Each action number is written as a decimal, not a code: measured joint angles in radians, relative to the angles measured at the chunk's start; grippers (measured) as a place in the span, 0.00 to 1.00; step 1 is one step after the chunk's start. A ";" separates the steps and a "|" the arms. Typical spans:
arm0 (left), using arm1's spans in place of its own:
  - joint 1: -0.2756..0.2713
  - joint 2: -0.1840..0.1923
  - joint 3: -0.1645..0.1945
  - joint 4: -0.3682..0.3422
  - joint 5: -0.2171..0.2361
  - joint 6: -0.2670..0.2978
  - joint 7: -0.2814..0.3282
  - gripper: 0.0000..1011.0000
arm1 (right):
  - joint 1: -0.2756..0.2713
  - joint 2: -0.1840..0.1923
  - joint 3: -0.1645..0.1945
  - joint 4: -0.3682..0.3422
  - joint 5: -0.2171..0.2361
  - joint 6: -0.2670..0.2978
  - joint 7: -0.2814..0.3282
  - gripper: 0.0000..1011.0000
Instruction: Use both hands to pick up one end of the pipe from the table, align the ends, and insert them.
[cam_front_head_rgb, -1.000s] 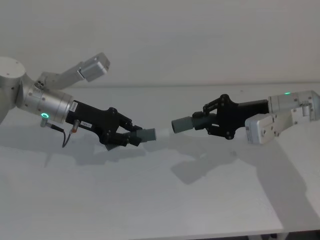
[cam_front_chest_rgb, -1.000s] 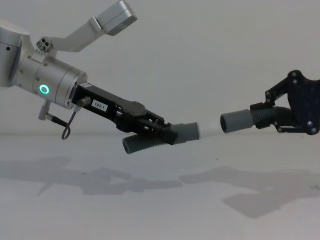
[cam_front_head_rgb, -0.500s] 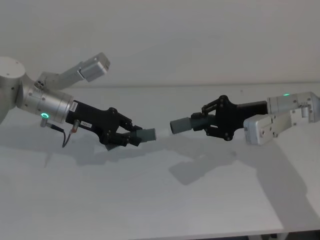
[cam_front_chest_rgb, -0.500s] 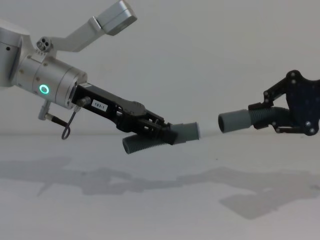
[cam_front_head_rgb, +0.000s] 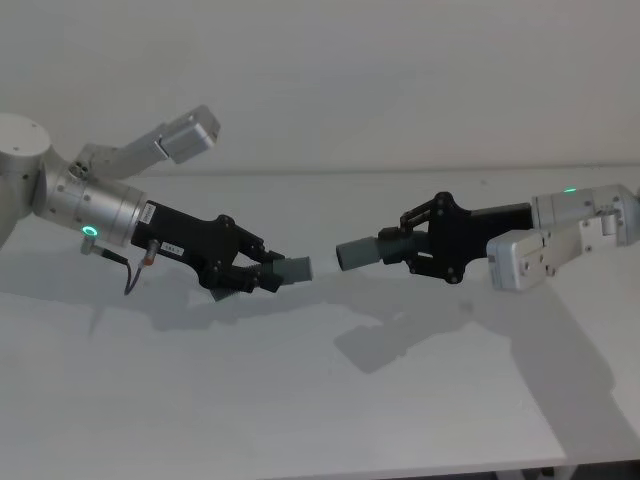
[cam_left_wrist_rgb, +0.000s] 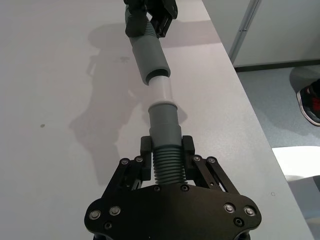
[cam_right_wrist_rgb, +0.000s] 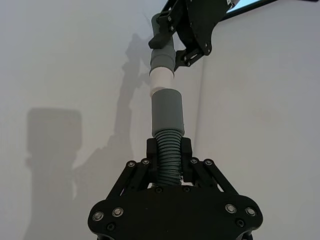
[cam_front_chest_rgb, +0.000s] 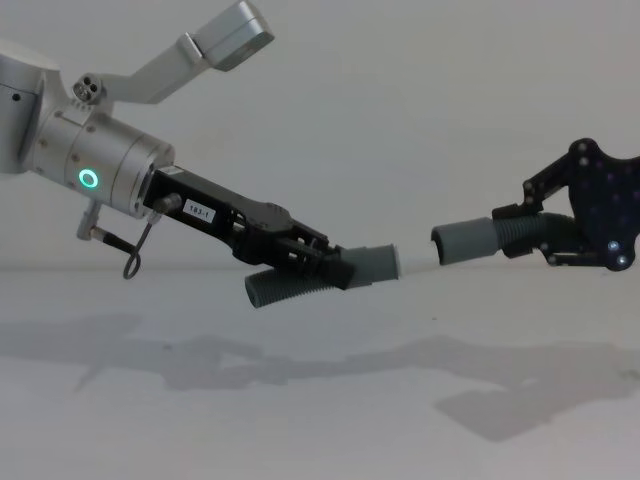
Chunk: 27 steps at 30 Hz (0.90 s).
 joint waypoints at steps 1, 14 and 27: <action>0.000 0.000 0.000 0.000 0.000 0.000 0.000 0.32 | 0.000 0.000 0.000 -0.001 0.002 0.000 0.001 0.23; 0.000 0.000 0.000 0.000 0.000 0.000 0.000 0.32 | 0.000 0.012 -0.012 -0.021 0.027 0.005 0.013 0.23; 0.000 0.000 0.000 0.000 0.000 0.000 0.000 0.32 | -0.007 0.025 -0.024 -0.047 0.051 0.009 0.022 0.23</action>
